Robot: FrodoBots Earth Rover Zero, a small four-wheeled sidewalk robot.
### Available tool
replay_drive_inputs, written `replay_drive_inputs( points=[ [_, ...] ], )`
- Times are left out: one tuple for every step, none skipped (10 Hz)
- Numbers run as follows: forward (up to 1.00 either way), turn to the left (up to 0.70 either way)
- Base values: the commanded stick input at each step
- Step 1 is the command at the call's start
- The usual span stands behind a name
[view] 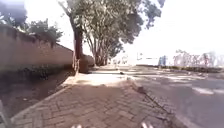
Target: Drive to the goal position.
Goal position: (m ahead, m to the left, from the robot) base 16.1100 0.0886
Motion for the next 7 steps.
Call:
replay_drive_inputs(
  points=[
    [0.70, 0.00],
    [0.70, 0.00],
    [0.70, 0.00],
    [0.70, 0.00],
    [0.70, 0.00],
    [0.70, 0.00],
    [0.70, 0.00]
  ],
)
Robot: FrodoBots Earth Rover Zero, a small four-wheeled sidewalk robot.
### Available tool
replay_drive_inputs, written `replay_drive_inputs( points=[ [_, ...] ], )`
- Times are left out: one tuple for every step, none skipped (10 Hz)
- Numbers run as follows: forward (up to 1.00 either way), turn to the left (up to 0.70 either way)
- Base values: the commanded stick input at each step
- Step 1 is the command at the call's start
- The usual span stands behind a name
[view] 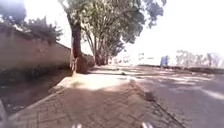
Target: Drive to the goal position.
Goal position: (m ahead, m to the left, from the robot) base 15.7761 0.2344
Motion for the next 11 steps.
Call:
replay_drive_inputs(
  points=[
    [0.70, 0.00],
    [0.70, 0.00],
    [0.70, 0.00],
    [0.70, 0.00],
    [0.70, 0.00],
    [0.70, 0.00],
    [0.70, 0.00],
    [0.70, 0.00],
    [0.70, 0.00],
    [0.70, 0.00],
    [0.70, 0.00]
  ],
)
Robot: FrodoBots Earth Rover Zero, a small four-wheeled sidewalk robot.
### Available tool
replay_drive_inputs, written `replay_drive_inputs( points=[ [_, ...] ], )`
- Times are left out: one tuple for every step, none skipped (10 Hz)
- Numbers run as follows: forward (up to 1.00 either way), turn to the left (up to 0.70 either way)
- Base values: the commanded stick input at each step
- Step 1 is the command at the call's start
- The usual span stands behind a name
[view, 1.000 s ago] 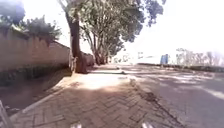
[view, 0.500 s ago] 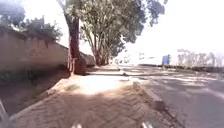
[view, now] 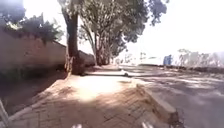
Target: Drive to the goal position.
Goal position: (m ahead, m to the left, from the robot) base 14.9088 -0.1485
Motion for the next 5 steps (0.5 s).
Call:
replay_drive_inputs(
  points=[
    [0.70, 0.00],
    [0.70, 0.00],
    [0.70, 0.00],
    [0.70, 0.00],
    [0.70, 0.00]
  ],
)
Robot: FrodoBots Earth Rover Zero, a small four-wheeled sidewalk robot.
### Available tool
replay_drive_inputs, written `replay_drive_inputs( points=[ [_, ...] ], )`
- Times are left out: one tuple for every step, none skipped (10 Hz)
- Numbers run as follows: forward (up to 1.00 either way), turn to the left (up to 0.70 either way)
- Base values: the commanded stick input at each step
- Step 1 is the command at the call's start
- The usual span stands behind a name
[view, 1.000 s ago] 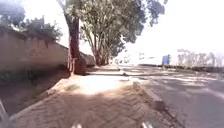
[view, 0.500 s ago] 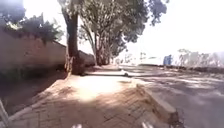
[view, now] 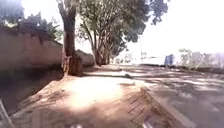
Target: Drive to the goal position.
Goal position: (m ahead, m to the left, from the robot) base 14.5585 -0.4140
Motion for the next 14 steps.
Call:
replay_drive_inputs(
  points=[
    [0.70, 0.00],
    [0.70, 0.00],
    [0.70, 0.00],
    [0.70, 0.00],
    [0.70, 0.00],
    [0.70, 0.00],
    [0.70, 0.00],
    [0.70, 0.00],
    [0.70, 0.00],
    [0.70, 0.00],
    [0.70, 0.00],
    [0.70, 0.00],
    [0.70, 0.00],
    [0.70, 0.00]
  ],
)
